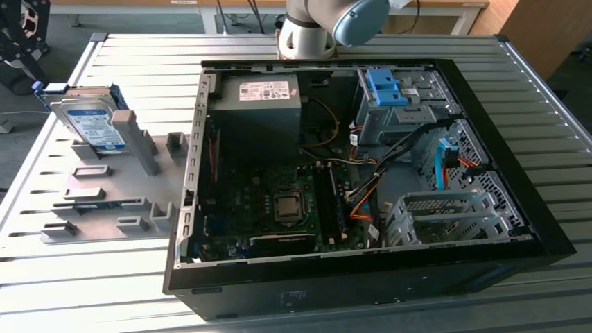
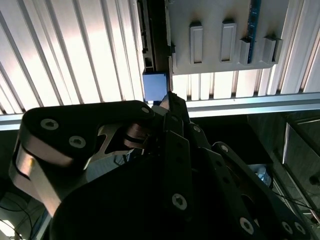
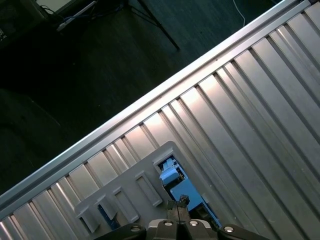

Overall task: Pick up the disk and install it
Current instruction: 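Pick up the disk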

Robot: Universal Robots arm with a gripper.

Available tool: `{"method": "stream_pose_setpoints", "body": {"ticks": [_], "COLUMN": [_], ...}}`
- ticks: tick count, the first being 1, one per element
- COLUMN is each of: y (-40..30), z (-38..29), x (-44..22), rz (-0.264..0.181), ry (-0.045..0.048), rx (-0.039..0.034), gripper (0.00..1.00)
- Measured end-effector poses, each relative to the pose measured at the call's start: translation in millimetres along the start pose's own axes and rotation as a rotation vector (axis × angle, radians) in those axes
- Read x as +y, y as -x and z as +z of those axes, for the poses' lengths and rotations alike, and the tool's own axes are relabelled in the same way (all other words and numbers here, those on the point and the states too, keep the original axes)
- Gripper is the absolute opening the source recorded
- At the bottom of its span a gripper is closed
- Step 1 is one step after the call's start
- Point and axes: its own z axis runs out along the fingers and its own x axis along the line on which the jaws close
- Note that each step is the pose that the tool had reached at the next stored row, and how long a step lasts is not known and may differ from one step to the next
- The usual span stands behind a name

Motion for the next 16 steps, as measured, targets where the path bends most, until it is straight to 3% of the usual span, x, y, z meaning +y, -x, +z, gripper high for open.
{"method": "stream_pose_setpoints", "body": {"ticks": [16], "y": [0.0], "z": [0.0], "x": [0.0], "rz": [-0.014], "ry": [0.0000], "rx": [0.0006], "gripper": [0.11]}}
